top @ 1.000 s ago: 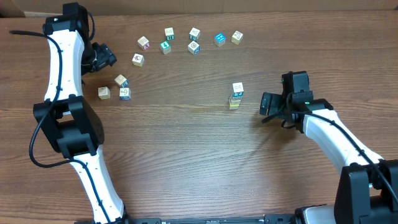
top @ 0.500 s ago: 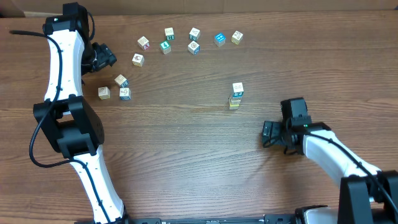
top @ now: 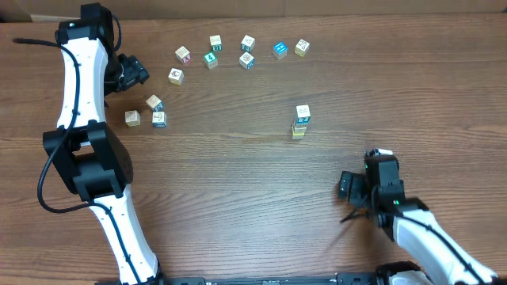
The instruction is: Form a tower
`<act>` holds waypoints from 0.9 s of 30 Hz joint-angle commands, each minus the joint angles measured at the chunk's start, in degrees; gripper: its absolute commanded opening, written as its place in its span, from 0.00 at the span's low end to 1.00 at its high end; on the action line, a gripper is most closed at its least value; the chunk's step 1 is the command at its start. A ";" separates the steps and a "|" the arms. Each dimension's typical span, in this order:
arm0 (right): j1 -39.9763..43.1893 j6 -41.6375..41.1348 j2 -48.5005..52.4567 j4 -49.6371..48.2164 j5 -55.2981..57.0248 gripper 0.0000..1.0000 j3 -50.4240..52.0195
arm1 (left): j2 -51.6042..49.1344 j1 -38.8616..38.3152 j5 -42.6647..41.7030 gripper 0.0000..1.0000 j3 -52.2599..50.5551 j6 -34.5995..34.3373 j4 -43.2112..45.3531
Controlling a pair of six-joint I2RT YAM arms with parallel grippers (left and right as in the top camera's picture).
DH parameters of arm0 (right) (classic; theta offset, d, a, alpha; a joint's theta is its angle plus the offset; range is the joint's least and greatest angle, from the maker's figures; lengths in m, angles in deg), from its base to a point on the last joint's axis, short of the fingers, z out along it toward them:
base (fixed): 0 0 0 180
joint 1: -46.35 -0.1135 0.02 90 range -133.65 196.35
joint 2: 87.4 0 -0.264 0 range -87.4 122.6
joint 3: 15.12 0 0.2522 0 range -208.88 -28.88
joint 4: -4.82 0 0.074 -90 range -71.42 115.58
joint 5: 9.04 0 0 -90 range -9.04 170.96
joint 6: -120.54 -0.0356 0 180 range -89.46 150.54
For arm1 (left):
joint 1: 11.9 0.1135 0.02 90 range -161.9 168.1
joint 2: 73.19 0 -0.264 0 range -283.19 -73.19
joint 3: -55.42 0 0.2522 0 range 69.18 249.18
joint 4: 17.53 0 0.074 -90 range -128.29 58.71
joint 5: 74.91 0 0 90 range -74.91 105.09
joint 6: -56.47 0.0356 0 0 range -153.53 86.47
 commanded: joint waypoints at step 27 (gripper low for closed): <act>0.26 -0.17 -37.75 6.12 -2.14 1.00 11.67 | -0.66 -0.39 0.28 1.00 1.16 1.29 -0.11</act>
